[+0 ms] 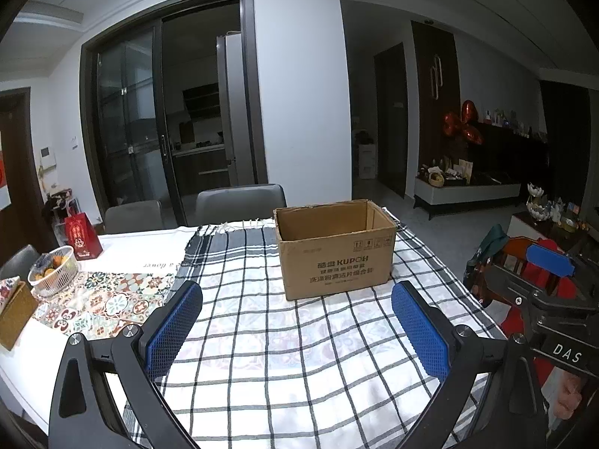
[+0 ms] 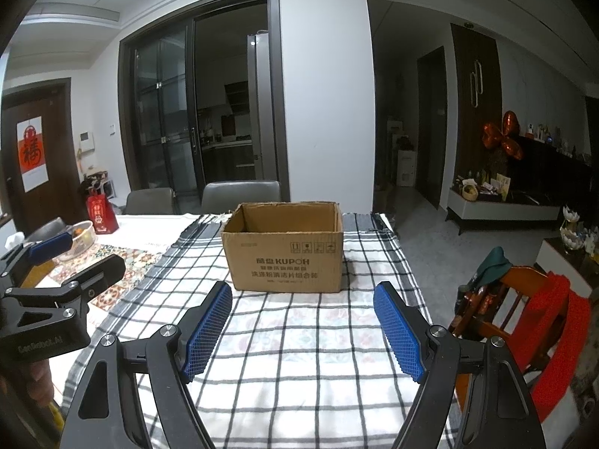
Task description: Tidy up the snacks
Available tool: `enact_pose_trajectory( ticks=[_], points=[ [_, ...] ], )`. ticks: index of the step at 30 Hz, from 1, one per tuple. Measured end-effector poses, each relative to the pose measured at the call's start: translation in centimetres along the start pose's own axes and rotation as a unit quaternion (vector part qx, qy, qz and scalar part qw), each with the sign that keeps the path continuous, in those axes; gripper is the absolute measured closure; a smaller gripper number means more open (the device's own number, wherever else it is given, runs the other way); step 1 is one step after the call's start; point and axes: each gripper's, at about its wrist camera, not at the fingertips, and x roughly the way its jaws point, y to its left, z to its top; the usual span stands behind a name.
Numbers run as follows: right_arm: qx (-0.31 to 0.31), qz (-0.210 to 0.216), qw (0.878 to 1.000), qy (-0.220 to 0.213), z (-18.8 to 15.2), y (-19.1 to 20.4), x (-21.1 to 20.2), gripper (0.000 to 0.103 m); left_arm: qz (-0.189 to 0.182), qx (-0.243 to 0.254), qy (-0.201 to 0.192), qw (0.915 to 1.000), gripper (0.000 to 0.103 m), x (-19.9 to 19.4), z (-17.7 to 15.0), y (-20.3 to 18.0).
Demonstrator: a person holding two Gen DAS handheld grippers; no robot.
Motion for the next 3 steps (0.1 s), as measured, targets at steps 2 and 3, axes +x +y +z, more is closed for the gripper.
enact_pose_trajectory(
  ticks=[2,3],
  points=[
    [0.000,0.000,1.000,0.000,0.02,0.00,0.00,0.025,0.002,-0.001,-0.001,1.0000,0.000,-0.02,-0.01,0.06],
    [0.000,0.000,1.000,0.000,0.03,0.06,0.03,0.025,0.003,-0.001,-0.001,1.0000,0.000,-0.02,-0.03,0.05]
  ],
)
